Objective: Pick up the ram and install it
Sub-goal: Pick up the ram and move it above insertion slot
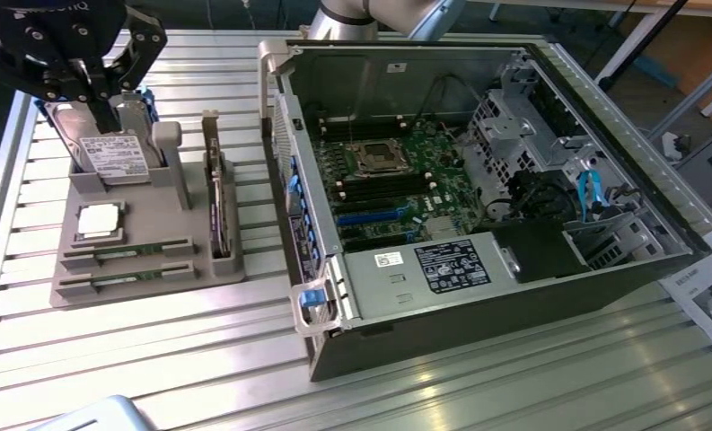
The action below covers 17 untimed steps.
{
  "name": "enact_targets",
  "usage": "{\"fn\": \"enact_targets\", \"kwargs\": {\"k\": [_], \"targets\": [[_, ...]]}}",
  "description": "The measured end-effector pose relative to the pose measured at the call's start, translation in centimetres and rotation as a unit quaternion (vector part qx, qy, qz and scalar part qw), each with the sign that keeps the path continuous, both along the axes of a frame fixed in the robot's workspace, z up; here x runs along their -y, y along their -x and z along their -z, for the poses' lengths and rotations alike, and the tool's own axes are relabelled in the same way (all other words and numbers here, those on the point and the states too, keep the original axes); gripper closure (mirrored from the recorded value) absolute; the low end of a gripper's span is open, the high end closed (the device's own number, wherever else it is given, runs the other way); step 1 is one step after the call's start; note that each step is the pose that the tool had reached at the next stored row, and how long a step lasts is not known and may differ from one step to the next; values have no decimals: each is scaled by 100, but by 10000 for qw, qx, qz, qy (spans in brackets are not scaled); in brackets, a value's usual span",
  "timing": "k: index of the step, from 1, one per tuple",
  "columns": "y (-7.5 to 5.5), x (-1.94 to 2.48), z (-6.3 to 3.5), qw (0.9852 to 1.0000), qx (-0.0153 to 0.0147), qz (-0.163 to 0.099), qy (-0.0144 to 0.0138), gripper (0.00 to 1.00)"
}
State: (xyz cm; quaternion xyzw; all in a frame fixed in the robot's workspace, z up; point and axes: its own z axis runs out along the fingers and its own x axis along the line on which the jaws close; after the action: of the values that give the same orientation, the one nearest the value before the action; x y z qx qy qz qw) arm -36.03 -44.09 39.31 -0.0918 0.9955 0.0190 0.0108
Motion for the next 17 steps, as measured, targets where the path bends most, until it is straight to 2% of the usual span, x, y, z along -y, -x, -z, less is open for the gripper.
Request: {"fn": "enact_targets", "kwargs": {"k": [5, 10, 17], "targets": [[0, 3, 0, 9997, 0, -242, 0, 90], [0, 5, 0, 9988, 0, -491, 0, 90], [0, 8, 0, 9958, 0, -919, 0, 90]]}}
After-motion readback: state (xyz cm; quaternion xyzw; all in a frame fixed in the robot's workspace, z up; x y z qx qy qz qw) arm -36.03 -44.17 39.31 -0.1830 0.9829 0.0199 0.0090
